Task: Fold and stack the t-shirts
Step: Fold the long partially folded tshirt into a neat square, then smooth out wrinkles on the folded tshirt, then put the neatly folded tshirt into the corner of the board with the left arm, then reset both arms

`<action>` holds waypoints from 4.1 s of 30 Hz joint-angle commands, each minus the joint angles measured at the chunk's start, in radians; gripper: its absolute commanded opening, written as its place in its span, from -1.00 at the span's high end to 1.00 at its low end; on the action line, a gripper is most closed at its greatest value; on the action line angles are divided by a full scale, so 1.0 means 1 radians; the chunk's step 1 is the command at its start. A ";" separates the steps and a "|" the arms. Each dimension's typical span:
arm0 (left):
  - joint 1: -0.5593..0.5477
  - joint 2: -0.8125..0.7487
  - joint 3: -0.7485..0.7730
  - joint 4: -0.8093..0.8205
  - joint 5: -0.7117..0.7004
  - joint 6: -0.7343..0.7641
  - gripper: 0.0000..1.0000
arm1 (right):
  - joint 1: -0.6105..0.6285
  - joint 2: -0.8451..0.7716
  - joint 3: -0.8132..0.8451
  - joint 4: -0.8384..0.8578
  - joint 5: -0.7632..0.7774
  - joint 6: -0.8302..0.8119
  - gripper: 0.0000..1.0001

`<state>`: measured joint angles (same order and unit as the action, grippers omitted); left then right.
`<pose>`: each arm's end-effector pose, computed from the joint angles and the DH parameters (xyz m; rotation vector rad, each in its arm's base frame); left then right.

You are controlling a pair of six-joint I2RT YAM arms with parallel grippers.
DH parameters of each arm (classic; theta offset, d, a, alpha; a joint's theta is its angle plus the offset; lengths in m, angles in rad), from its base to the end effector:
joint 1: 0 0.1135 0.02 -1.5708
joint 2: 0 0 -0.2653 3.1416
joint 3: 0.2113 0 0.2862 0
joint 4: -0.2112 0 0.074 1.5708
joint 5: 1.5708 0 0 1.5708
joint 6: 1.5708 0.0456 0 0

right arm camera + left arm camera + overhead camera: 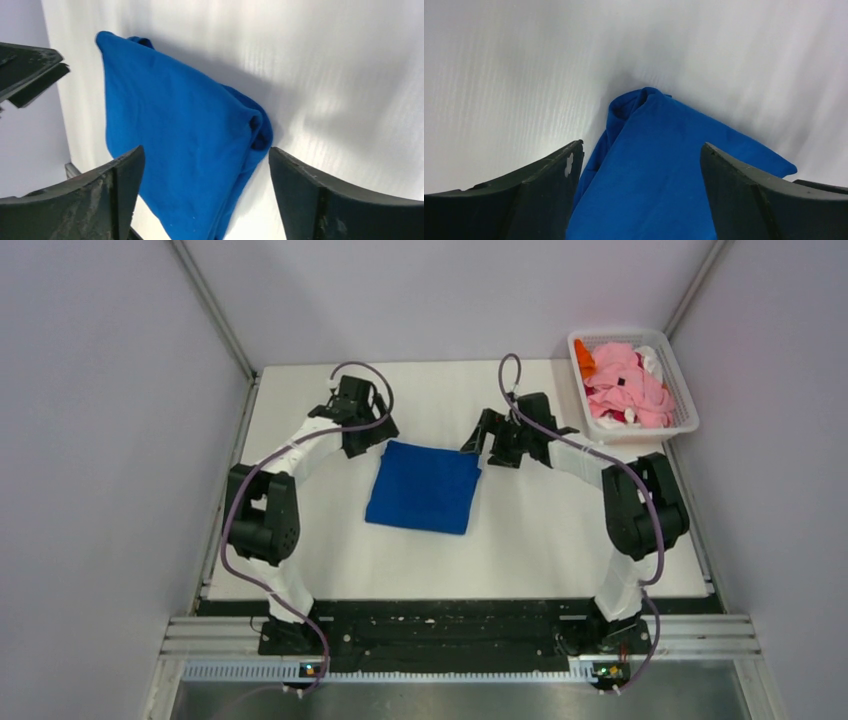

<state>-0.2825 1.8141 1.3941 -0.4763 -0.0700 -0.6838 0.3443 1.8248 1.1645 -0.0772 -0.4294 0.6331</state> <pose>0.4220 -0.1192 0.2184 -0.5269 2.4370 -0.3289 0.3983 0.1630 0.1684 0.1173 2.4313 0.9700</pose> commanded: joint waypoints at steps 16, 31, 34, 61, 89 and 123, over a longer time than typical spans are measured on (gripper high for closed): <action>-0.001 -0.242 -0.330 0.236 0.450 -0.024 -0.94 | 0.236 -0.338 -0.340 0.452 -0.245 0.150 -0.97; 0.002 -0.077 -0.389 0.241 0.364 -0.015 -0.94 | 0.260 -0.186 -0.589 0.489 -0.077 0.174 -0.97; 0.002 -0.098 -0.388 0.227 0.350 -0.008 -0.94 | 0.248 -0.226 -0.622 0.459 -0.061 0.155 -0.97; 0.001 0.006 -0.202 0.052 0.208 0.105 -0.26 | 0.235 -0.871 -0.581 -0.095 0.401 -0.076 -0.97; 0.257 0.365 0.464 -0.160 -0.620 0.289 1.00 | 0.202 -0.833 -0.585 -0.085 0.573 -0.140 -0.97; 0.422 0.255 0.729 -0.128 -0.405 0.389 -0.98 | 0.195 -0.982 -0.635 -0.068 0.754 -0.157 -0.97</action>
<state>0.1581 2.3749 2.2379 -0.6090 -0.5907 -0.1932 0.5495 0.8848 0.5301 -0.1650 0.3050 0.4641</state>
